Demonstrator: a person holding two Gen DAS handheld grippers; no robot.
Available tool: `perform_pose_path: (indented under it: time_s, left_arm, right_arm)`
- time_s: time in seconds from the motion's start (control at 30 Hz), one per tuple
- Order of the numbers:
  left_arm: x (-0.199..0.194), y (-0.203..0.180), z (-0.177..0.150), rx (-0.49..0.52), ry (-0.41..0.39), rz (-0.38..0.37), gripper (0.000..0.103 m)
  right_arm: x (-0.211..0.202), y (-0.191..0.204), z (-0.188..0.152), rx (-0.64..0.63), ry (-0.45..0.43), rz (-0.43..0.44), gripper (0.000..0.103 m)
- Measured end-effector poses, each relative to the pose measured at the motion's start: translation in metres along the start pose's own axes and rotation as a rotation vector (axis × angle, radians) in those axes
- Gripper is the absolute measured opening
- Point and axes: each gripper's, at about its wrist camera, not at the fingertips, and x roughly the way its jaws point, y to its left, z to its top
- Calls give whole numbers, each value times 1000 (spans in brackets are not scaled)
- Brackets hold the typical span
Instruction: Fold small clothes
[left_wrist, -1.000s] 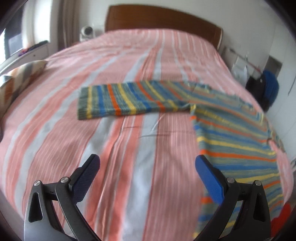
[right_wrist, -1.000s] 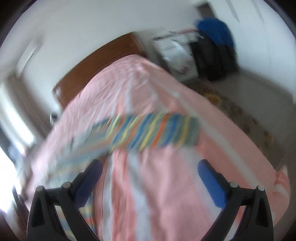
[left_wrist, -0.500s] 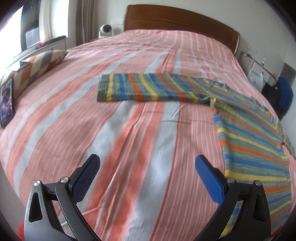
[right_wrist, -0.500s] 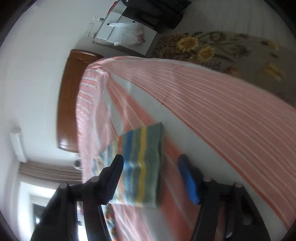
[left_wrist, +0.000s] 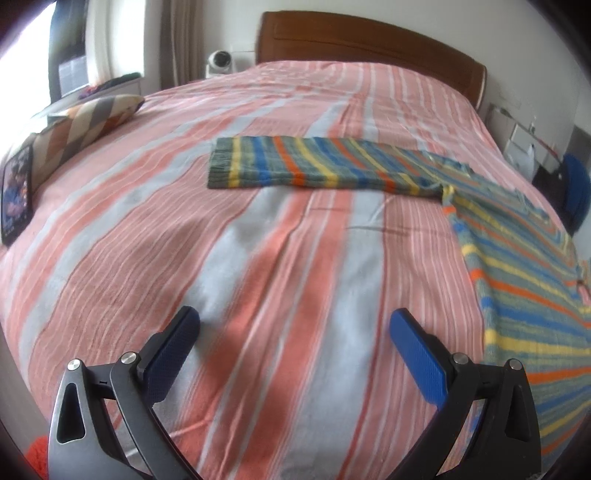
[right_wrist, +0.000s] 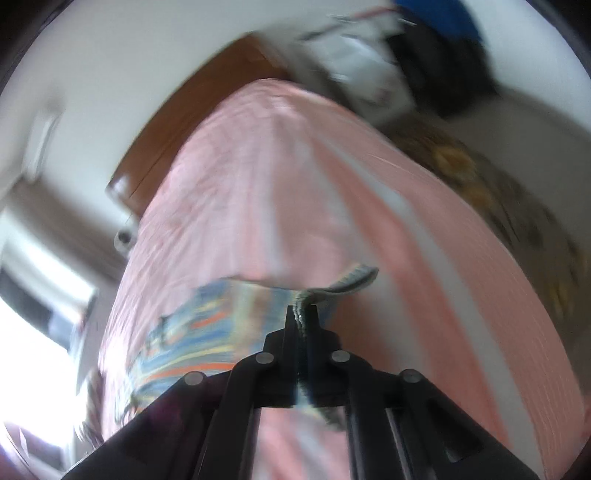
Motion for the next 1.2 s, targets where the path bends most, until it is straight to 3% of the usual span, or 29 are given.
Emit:
perform_pose_path:
  time_s: [0.17, 0.3, 0.37, 0.4, 0.43, 0.5, 0.6, 0.73, 0.83, 0.9, 0.97, 1.0, 1.1, 1.2]
  left_arm:
    - [1, 6, 1, -23, -7, -25, 103]
    - [2, 7, 1, -21, -7, -22, 103]
    - [3, 8, 1, -24, -4, -27, 103]
    - [3, 9, 0, -27, -4, -29, 103]
    - [3, 10, 1, -32, -5, -32, 103]
    - [3, 12, 1, -40, -7, -37, 103]
    - [5, 9, 2, -38, -7, -25, 103]
    - [7, 3, 0, -12, -6, 0, 103]
    - [8, 1, -1, -4, -8, 11, 103]
    - [9, 0, -2, 3, -9, 18, 103]
    - [9, -2, -4, 12, -11, 26, 103]
    - [10, -3, -4, 15, -13, 29, 103]
    - [11, -5, -5, 24, -15, 44, 103]
    - [13, -6, -4, 31, -17, 54, 103]
  right_arm:
    - [55, 140, -12, -195, 83, 87, 4]
    - [120, 215, -51, -308, 155, 87, 5]
    - [159, 226, -71, -233, 260, 178, 27]
    - [173, 224, -80, -171, 319, 226, 62]
    - [183, 221, -86, -107, 347, 280, 72]
    - [182, 209, -88, -5, 333, 378, 72]
    - [165, 183, -73, 59, 292, 403, 72]
    - [145, 142, -57, 64, 266, 269, 72]
    - [161, 108, -64, 93, 390, 210, 72]
    - [174, 86, -80, 100, 443, 77, 71]
    - [178, 70, -91, 49, 432, -65, 51]
    - [172, 67, -90, 58, 401, -62, 46]
    - [144, 71, -83, 82, 285, -13, 49]
    - [135, 95, -81, 18, 285, 78, 48]
